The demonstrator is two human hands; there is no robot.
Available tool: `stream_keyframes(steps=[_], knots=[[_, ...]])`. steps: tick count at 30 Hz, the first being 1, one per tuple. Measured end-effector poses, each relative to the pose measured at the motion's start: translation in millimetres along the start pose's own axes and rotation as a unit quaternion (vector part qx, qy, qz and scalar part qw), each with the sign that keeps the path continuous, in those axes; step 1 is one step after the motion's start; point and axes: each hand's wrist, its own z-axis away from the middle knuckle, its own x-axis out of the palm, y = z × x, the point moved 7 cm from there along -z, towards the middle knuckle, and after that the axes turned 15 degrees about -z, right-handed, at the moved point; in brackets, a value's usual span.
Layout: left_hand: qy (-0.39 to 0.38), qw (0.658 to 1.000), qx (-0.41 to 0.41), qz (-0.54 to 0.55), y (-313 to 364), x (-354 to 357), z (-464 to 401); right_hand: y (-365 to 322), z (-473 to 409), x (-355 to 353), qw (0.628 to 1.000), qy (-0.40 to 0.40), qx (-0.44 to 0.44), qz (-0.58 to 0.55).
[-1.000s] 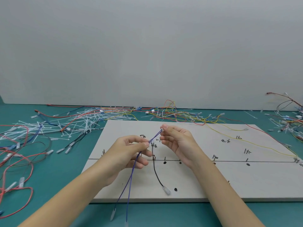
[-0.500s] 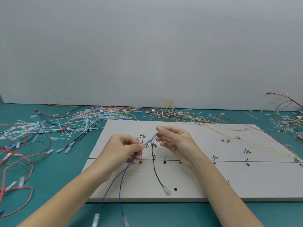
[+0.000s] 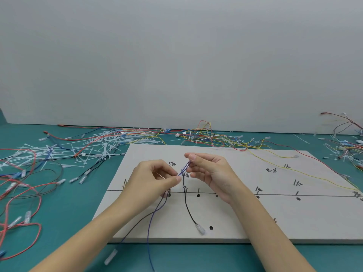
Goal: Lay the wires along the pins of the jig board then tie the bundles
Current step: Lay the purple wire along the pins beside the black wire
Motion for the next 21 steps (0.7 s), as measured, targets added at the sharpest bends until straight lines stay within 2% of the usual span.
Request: stream_keyframes(steps=[5, 9, 14, 21], knots=[[-0.002, 0.999, 0.025, -0.028, 2, 3, 1, 4, 0, 3, 0.999, -0.023, 0.024, 0.011], [-0.013, 1.000, 0.018, -0.002, 3, 6, 3, 6, 0, 3, 0.999, -0.031, 0.036, 0.010], [-0.004, 0.998, -0.026, 0.053, -1, -1, 0, 7, 2, 6, 0.998, -0.043, 0.052, -0.016], [-0.060, 0.985, -0.095, 0.129, -10, 3, -1, 12, 2, 8, 0.995, -0.049, 0.072, -0.050]])
